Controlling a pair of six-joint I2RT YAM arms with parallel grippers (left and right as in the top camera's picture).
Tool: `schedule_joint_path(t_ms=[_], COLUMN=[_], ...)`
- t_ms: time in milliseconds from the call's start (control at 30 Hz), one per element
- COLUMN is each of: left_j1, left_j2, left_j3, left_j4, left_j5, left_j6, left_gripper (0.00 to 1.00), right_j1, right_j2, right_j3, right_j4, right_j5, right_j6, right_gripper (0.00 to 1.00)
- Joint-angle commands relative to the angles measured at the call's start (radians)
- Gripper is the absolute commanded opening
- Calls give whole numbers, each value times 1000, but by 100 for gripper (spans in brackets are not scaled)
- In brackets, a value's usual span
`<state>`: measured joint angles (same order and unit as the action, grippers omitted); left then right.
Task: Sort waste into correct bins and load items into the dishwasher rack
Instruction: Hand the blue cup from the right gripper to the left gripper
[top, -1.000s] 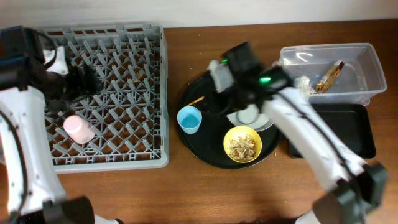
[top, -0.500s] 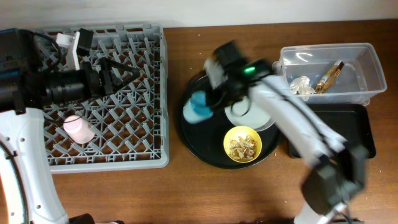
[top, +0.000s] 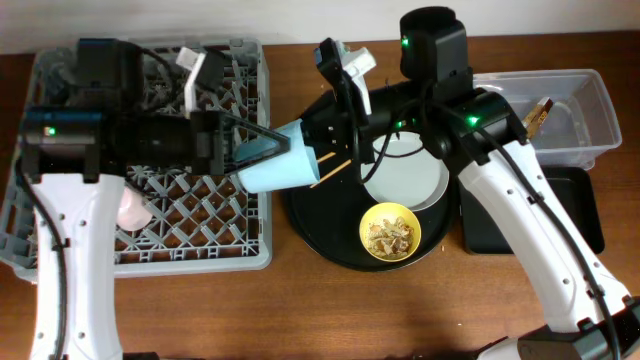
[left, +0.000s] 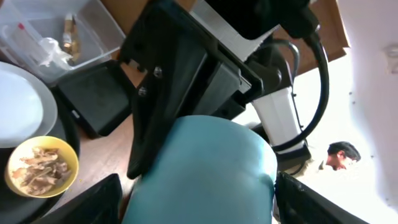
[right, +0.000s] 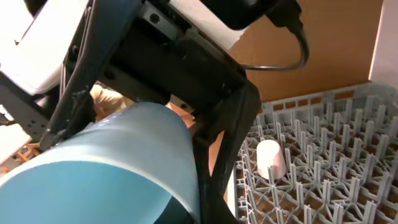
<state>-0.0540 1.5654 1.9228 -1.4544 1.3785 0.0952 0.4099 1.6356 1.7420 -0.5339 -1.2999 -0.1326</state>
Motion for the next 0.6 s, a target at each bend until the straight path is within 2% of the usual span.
schedule_joint_path(t_ms=[0, 67, 133, 167, 200, 300, 400, 467, 500, 533, 567], left_j1=[-26, -26, -26, -26, -25, -24, -20, -19, -19, -12, 0], left_j2=[3, 3, 3, 3, 3, 3, 3, 3, 3, 3, 3], left_j3=[11, 11, 11, 11, 11, 11, 11, 11, 11, 11, 11], left_j4=[-36, -37, -35, -33, -23, 0, 22, 49, 58, 68, 71], left_j5=[16, 17, 46, 70, 98, 115, 105, 62, 52, 26, -40], left_j6=[15, 15, 15, 16, 16, 15, 15, 15, 15, 15, 14], left_gripper=[77, 77, 98, 99, 98, 79, 68, 67, 67, 67, 67], right_j1=[-16, -25, -26, -26, -26, -26, -26, -24, -24, -26, -33], right_j2=[-6, -6, -6, -6, -6, -6, -6, -6, -6, -6, -6], right_j3=[0, 0, 0, 0, 0, 0, 0, 0, 0, 0, 0], right_j4=[92, 162, 192, 194, 195, 217, 208, 190, 173, 166, 165], right_j5=[2, 3, 3, 3, 3, 28, 10, 9, 9, 10, 10], right_j6=[111, 173, 176, 176, 176, 217, 220, 220, 220, 220, 220], right_gripper=[4, 4, 4, 4, 4, 4, 4, 4, 13, 63, 80])
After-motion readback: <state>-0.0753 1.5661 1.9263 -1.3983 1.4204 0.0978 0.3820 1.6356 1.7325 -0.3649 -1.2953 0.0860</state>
